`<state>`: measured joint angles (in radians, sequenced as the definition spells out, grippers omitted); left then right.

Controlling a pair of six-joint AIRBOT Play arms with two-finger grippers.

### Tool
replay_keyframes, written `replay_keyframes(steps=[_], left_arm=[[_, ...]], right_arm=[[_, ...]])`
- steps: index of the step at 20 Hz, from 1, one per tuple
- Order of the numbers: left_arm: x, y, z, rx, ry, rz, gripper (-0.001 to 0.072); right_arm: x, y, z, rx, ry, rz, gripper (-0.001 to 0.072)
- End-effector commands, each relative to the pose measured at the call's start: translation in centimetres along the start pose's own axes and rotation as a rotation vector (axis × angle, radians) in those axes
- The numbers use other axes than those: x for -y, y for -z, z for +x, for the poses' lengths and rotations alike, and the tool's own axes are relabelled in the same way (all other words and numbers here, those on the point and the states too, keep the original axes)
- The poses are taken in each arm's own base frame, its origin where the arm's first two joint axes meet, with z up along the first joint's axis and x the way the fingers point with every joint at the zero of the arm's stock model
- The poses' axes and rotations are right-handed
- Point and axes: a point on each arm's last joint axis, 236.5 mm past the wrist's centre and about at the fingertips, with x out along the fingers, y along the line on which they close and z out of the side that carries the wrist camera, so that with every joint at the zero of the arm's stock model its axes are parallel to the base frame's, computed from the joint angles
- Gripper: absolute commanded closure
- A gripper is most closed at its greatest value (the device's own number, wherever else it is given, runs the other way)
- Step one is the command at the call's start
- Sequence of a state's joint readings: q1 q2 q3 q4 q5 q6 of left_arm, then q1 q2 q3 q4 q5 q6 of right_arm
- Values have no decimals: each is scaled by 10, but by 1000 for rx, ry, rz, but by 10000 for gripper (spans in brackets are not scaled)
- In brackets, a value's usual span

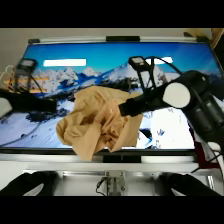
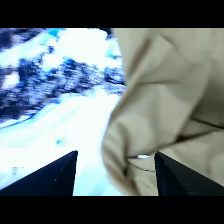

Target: Fold the shirts.

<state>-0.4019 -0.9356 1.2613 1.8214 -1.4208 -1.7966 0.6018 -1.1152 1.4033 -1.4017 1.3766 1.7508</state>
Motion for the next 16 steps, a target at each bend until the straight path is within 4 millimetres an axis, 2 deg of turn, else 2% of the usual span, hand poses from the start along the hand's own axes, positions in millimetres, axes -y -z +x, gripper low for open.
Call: replay_keyframes(steps=[1,2,3,4,5,6,8,9,10,11,14,16], left_arm=[[-150,3,-23,-46,-336,-21,137],[-197,15,-21,-78,-412,-91,137],[-244,38,-17,-126,-474,-220,137],[-275,62,-8,-163,-484,-367,163],[-290,84,7,-184,-422,-528,201],[-299,103,23,-215,-347,-609,200],[-322,135,39,-275,-319,-682,200],[-334,142,46,-278,-329,-693,201],[-345,143,55,-271,-334,-653,191],[-352,138,65,-261,-333,-584,148],[-369,116,100,-229,-329,-303,134],[-380,105,124,-201,-339,-202,134]], right_arm=[[-3,3,2,-17,-11,10,630],[-4,4,2,-18,-15,13,630],[-5,4,2,-20,-19,15,630],[-5,4,2,-20,-19,14,630],[-5,4,2,-20,-21,15,630],[-6,4,2,-21,-26,17,630],[-7,5,2,-26,-28,26,630],[-6,5,2,-26,-27,35,630],[-6,5,2,-27,-26,45,630],[-6,5,4,-30,-23,54,630],[0,6,14,-53,0,94,630],[4,7,26,-81,16,123,630]])
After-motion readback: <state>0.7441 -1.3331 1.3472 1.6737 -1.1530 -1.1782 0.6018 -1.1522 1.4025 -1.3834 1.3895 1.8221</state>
